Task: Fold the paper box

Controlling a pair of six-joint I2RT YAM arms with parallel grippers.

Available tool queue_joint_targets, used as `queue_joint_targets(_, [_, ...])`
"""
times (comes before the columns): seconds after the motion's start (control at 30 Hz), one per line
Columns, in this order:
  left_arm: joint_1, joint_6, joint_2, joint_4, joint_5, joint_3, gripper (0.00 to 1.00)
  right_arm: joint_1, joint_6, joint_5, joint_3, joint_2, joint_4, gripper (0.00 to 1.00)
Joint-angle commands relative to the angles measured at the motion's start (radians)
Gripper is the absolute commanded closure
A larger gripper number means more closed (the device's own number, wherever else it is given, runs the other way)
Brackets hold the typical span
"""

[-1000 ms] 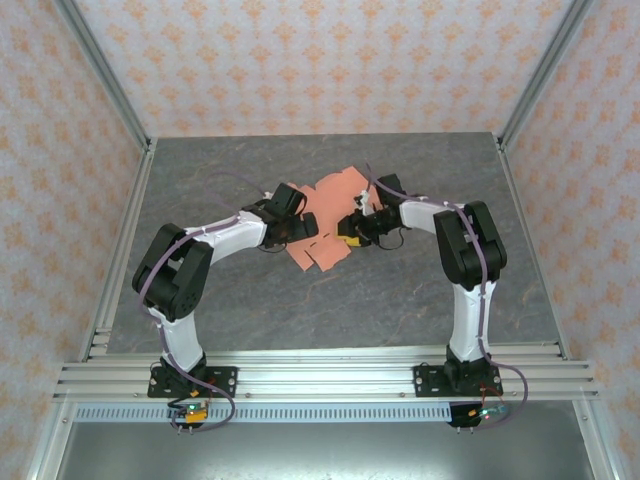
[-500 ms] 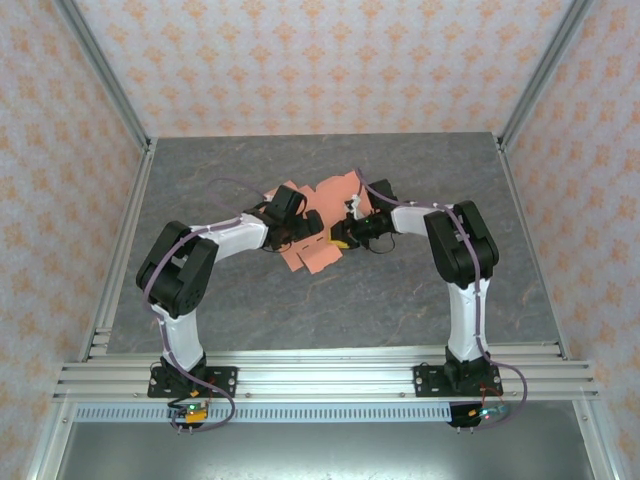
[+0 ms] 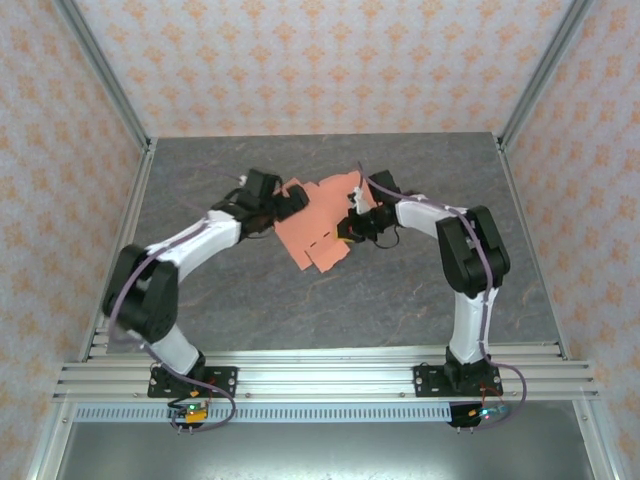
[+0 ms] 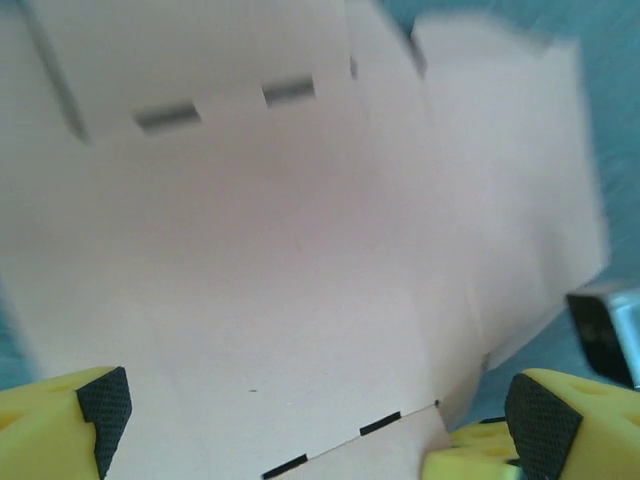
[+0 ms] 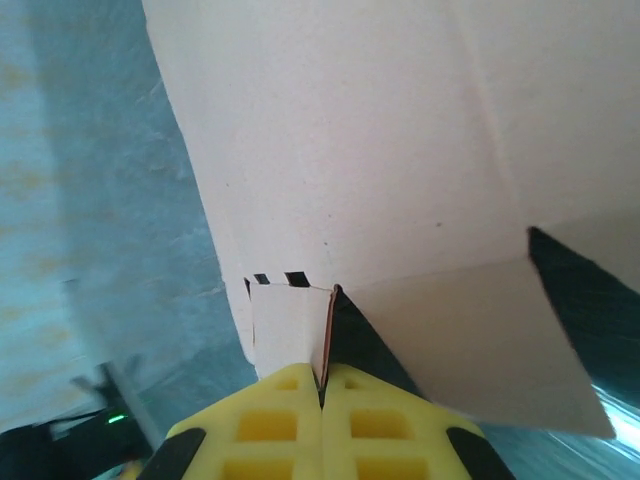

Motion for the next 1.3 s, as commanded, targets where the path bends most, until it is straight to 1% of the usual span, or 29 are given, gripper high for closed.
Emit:
queue_joint_targets(0.0, [0.073, -0.006, -0.144, -0.048, -0.056, -0.037, 0.00, 0.014, -0.206, 0.351, 0.076, -0.127, -0.176, 1.00])
queue_joint_targets(0.07, [0.117, 0.006, -0.192, -0.055, -0.051, -0.046, 0.00, 0.031, -0.277, 0.489, 0.093, -0.173, -0.192, 1.00])
queue_joint_targets(0.13, [0.150, 0.012, -0.223, -0.079, -0.068, -0.048, 0.00, 0.065, -0.355, 0.681, 0.133, -0.201, -0.229, 1.00])
queue_joint_targets(0.2, [0.186, 0.008, -0.239, -0.100, -0.053, -0.053, 0.00, 0.120, -0.447, 0.889, 0.166, -0.216, -0.246, 1.00])
queue_joint_targets(0.23, [0.200, 0.004, -0.243, -0.105, -0.041, -0.055, 0.00, 0.144, -0.488, 0.962, 0.177, -0.219, -0.243, 1.00])
queue_joint_targets(0.33, [0.243, -0.016, -0.266, -0.097, -0.022, -0.095, 0.00, 0.229, -0.646, 1.201, 0.177, -0.207, -0.199, 1.00])
queue_joint_targets(0.4, [0.270, -0.055, -0.282, -0.069, -0.012, -0.144, 0.00, 0.290, -0.744, 1.353, 0.141, -0.179, -0.126, 1.00])
queue_joint_targets(0.43, [0.283, -0.067, -0.286, -0.047, 0.003, -0.165, 0.00, 0.313, -0.770, 1.396, 0.129, -0.160, -0.102, 1.00])
queue_joint_targets(0.53, [0.313, -0.099, -0.280, -0.013, 0.034, -0.214, 0.00, 0.372, -0.773, 1.485, 0.131, -0.048, -0.117, 0.92])
queue_joint_targets(0.57, [0.318, -0.109, -0.277, -0.006, 0.037, -0.226, 0.00, 0.385, -0.750, 1.501, 0.134, -0.019, -0.138, 0.86])
queue_joint_targets(0.63, [0.327, -0.123, -0.268, 0.010, 0.057, -0.243, 0.00, 0.408, -0.683, 1.510, 0.114, 0.014, -0.161, 0.67])
queue_joint_targets(0.67, [0.331, -0.120, -0.264, 0.012, 0.067, -0.245, 0.00, 0.421, -0.650, 1.499, 0.088, 0.010, -0.154, 0.62])
queue_joint_targets(0.73, [0.335, -0.105, -0.258, 0.002, 0.066, -0.239, 0.00, 0.449, -0.609, 1.466, 0.020, -0.034, -0.114, 0.57])
queue_joint_targets(0.8, [0.336, -0.105, -0.251, 0.003, 0.058, -0.239, 0.00, 0.474, -0.567, 1.395, -0.043, -0.113, -0.089, 0.52])
queue_joint_targets(0.87, [0.338, -0.104, -0.232, 0.007, 0.073, -0.224, 0.00, 0.487, -0.523, 1.318, -0.101, -0.203, -0.060, 0.49])
queue_joint_targets(0.9, [0.338, -0.096, -0.218, 0.004, 0.083, -0.208, 0.00, 0.488, -0.500, 1.253, -0.135, -0.258, -0.032, 0.45])
queue_joint_targets(0.97, [0.338, -0.089, -0.195, -0.003, 0.089, -0.187, 0.00, 0.488, -0.476, 1.170, -0.206, -0.358, 0.037, 0.37])
queue_joint_targets(1.03, [0.338, -0.106, -0.184, 0.009, 0.091, -0.186, 0.00, 0.483, -0.457, 1.121, -0.262, -0.456, 0.106, 0.29])
queue_joint_targets(1.1, [0.338, -0.114, -0.172, 0.030, 0.112, -0.188, 0.00, 0.439, -0.391, 1.082, -0.292, -0.539, 0.151, 0.21])
queue_joint_targets(1.13, [0.338, -0.109, -0.168, 0.033, 0.119, -0.186, 0.00, 0.398, -0.351, 1.040, -0.289, -0.563, 0.156, 0.20])
queue_joint_targets(1.2, [0.339, -0.104, -0.167, 0.031, 0.119, -0.191, 0.00, 0.278, -0.248, 0.920, -0.264, -0.586, 0.148, 0.21])
queue_joint_targets(1.27, [0.337, -0.108, -0.170, 0.035, 0.118, -0.201, 0.00, 0.177, -0.135, 0.865, -0.211, -0.572, 0.120, 0.20])
